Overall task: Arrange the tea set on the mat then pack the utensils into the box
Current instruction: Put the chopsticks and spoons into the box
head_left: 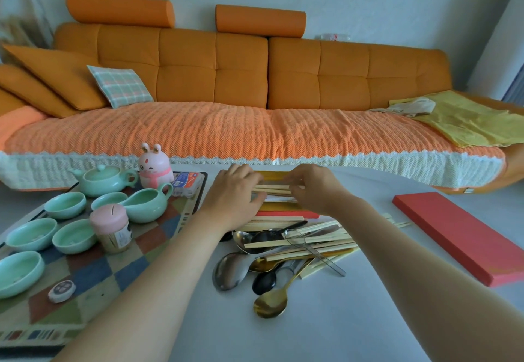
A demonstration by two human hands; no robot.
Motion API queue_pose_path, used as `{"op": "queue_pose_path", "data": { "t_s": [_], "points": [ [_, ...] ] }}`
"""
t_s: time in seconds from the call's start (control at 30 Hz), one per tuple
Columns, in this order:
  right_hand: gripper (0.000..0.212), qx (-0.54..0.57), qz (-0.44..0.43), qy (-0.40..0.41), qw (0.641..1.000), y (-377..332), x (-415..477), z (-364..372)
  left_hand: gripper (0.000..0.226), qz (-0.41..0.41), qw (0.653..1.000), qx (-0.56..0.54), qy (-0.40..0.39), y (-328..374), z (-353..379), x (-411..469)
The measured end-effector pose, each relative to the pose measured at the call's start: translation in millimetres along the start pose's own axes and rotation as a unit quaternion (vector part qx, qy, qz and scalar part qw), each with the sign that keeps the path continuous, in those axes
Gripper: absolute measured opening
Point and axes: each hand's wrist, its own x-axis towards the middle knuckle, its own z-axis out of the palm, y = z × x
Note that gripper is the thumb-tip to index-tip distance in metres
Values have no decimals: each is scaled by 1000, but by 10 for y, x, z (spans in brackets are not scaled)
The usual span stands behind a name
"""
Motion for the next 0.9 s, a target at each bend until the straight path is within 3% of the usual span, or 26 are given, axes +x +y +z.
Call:
{"op": "queue_pose_path", "data": {
  "t_s": [0.07,0.17,0.3,0.47,0.73,0.9],
  "points": [
    [25,-4,-27,32,999,-36,-109,-40,22,23,999,-22,42,144,-40,-4],
    [26,-36,-10,-17,999,-28,-295,-103,12,15,996,-87,11,384,-91,-48],
    [28,-132,19,-93,987,116,-536,-171,20,17,991,-107,-72,610,-45,-139],
    [33,-190,-1,-93,977,262,-717,-134,31,27,989,-86,-118,754,-4,-242],
    [25,-196,-42,-65,978,251,-771,-84,39,19,990,-76,-114,768,-51,-314],
    [22,-129,-43,-36,990,129,-740,-120,32,4,989,-117,-88,744,-91,-300]
  ]
}}
